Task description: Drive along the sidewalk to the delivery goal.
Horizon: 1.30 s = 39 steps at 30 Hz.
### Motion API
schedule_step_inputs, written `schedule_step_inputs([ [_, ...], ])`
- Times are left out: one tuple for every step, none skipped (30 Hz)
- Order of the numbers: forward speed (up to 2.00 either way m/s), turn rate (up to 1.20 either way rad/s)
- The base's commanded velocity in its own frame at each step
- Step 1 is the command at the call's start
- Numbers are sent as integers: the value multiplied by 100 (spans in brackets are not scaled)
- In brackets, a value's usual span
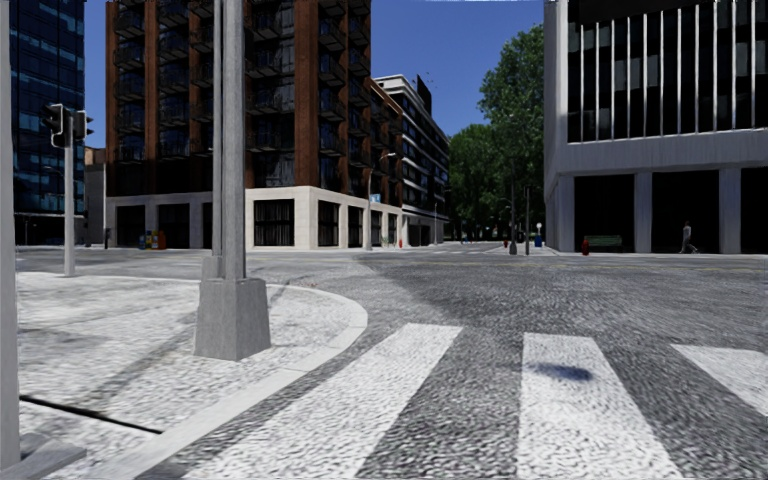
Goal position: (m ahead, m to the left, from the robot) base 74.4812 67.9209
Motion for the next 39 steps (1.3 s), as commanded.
schedule_step_inputs([
  [51, 0],
  [53, 0],
  [54, 0],
  [54, 0],
  [54, 0],
  [54, 0],
  [54, 0],
  [55, 0],
  [55, 0],
  [55, 0],
  [55, 0],
  [55, 0],
  [55, 0],
  [56, 0],
  [56, 0],
  [56, 0],
  [56, 0],
  [56, 0],
  [56, 0],
  [56, 0],
  [56, 0],
  [56, 0],
  [56, 0],
  [56, 0],
  [57, 0],
  [59, 0],
  [59, 0],
  [62, 0],
  [64, 0],
  [66, 0],
  [67, 0],
  [67, 0],
  [69, 0],
  [70, 0],
  [71, 0],
  [71, 0],
  [71, 0],
  [71, 0],
  [71, 0],
])
